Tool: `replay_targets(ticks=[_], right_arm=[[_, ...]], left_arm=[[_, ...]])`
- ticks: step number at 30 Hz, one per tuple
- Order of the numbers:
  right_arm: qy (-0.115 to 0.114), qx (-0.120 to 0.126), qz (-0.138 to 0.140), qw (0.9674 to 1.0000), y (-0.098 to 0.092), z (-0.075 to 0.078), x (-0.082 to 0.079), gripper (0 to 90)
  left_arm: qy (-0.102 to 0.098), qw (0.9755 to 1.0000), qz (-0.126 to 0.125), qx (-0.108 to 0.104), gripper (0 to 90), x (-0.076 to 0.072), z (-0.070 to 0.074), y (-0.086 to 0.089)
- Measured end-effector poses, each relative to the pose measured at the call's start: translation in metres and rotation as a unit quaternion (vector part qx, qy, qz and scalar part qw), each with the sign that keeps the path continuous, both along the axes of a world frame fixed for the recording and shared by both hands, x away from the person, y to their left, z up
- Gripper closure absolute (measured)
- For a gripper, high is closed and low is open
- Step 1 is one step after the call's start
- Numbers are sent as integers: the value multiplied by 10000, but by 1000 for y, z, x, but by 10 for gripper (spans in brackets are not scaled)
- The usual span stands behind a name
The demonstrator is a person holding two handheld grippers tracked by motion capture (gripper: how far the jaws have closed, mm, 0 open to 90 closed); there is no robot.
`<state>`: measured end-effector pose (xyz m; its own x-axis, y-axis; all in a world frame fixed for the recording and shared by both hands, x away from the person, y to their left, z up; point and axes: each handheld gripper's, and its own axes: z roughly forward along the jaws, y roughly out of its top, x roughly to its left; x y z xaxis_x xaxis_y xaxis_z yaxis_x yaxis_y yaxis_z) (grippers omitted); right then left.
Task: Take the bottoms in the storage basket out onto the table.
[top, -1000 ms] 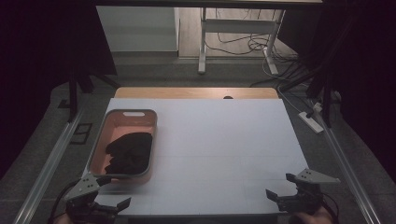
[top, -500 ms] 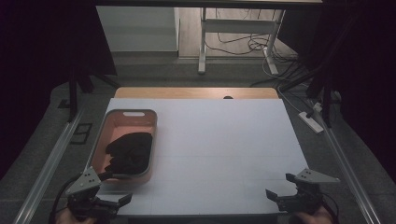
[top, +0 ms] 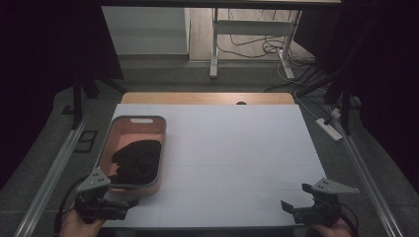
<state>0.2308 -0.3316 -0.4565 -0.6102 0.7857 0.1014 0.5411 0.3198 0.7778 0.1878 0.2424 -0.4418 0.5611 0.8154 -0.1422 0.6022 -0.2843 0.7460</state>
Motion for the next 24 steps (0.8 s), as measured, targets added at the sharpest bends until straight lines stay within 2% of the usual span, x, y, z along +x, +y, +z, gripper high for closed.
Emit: replay_targets(ticks=[7, 16, 24], right_arm=[[13, -4, 4, 10000, 0, 0, 0, 1], [15, -9, 17, 10000, 0, 0, 0, 1], [19, -23, 24, 10000, 0, 0, 0, 1]], left_arm=[[123, 9997, -131, 140, 1, 13, 2, -1], [208, 9993, -133, 290, 1, 28, 3, -2], [295, 9983, -288, 418, 1, 45, 4, -2]])
